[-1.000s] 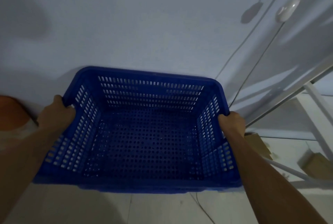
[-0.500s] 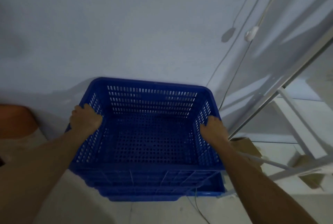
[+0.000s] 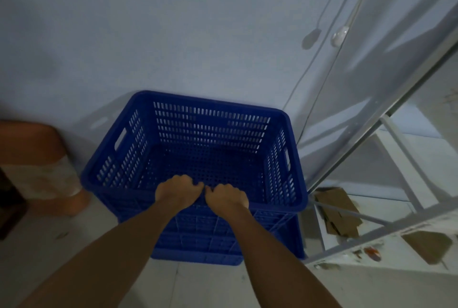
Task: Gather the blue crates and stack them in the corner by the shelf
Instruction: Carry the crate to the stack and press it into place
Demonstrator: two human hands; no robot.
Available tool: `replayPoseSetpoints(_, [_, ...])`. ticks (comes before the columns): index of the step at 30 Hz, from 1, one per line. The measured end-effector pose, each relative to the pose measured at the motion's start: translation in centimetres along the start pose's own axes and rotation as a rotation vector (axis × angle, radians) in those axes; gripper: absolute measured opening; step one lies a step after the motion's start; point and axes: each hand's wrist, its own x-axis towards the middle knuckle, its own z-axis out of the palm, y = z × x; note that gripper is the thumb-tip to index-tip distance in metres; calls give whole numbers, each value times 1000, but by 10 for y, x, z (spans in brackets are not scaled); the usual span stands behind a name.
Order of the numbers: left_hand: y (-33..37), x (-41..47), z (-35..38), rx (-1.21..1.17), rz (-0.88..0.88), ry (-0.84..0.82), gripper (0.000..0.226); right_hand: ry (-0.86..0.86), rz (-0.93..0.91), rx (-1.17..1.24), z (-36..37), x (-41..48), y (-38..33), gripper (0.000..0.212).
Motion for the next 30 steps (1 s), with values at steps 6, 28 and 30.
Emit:
replayPoseSetpoints(6, [8,3,13,12,70,47,55,61,20,-2,-2,-5,-1,57])
replayPoseSetpoints(28, [5,44,10,204,286,43,39,150,77,63,-12,28,-4,53])
replayPoseSetpoints(30, [3,35,12,189,260,40,41,121,79,44,-9,20,-6,52])
